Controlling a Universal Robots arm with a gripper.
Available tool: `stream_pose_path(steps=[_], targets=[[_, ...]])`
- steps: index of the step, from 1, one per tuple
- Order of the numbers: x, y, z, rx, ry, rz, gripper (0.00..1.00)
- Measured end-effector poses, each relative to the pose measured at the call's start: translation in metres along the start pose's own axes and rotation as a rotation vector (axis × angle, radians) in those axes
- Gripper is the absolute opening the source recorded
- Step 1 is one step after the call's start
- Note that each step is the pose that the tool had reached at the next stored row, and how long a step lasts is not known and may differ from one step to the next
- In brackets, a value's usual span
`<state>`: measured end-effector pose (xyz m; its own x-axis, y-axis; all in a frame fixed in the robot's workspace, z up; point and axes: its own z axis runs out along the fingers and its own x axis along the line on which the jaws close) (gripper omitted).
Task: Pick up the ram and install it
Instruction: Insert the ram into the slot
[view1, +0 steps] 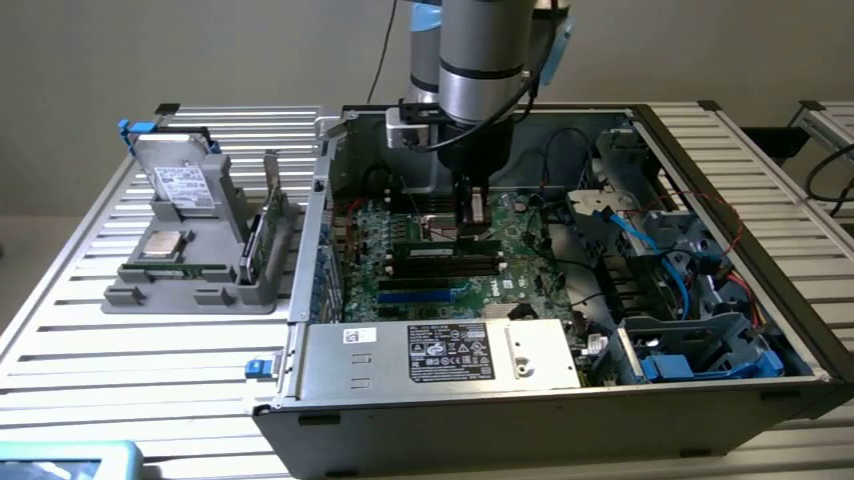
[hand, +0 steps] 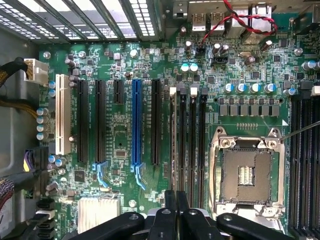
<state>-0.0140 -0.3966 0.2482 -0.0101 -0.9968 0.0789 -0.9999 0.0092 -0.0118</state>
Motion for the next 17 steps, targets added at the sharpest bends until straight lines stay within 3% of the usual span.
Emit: stream_pose_path(steps=[17], targets=[[0.0011, -0.0011, 0.0030, -0.0023, 0.0003, 0.022, 0.12]])
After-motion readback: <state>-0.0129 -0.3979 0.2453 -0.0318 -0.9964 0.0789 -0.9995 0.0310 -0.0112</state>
